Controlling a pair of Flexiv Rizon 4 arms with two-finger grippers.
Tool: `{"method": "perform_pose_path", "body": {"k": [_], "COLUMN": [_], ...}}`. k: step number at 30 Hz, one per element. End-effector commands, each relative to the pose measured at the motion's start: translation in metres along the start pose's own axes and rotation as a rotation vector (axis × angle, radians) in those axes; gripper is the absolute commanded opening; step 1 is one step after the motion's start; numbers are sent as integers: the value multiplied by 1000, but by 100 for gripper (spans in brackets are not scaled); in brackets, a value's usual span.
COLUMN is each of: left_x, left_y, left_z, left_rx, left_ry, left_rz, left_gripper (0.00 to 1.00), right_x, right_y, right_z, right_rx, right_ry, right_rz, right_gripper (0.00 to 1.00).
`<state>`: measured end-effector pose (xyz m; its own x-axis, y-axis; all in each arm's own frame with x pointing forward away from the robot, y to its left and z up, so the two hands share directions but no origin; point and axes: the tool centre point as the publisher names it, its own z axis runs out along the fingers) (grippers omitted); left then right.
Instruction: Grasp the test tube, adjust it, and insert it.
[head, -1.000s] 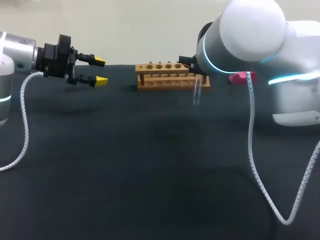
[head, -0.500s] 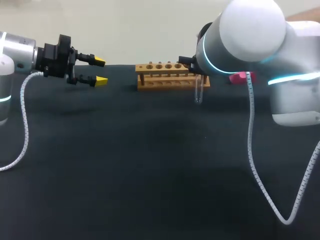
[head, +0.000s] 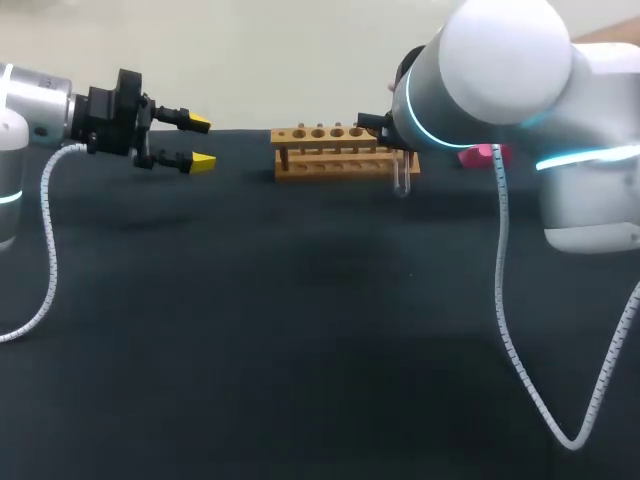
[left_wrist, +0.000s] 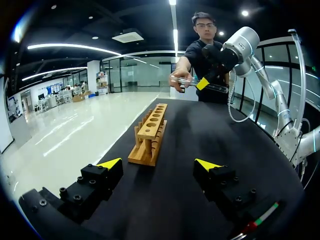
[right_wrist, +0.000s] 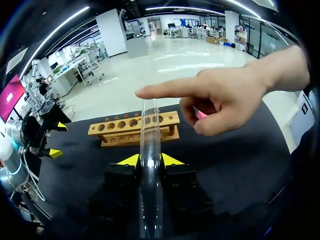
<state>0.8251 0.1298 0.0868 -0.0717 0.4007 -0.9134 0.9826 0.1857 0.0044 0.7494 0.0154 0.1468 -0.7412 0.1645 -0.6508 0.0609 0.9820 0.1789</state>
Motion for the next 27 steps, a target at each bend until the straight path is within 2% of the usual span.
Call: {"method": "perform_pose_path", "body": {"k": [1, 6, 12, 27], "left_x": [1, 1, 1, 1], "left_y": [-1, -1, -1, -1], "left_z": [0, 0, 0, 0], "left_rx": [-4, -4, -4, -4], "left_ry": [-3, -3, -3, -3], "left_rz": [3, 3, 3, 3], "left_gripper": [100, 100, 100, 100], "right_x": [-1, -1, -2, 1], "right_y": [0, 0, 8, 25], "right_z": [-1, -1, 12, 60], "right_rx": [1, 1, -12, 45], "right_ry": [-2, -2, -12, -16], "right_rz": [0, 0, -42, -149], "right_gripper": [0, 0, 0, 0]}}
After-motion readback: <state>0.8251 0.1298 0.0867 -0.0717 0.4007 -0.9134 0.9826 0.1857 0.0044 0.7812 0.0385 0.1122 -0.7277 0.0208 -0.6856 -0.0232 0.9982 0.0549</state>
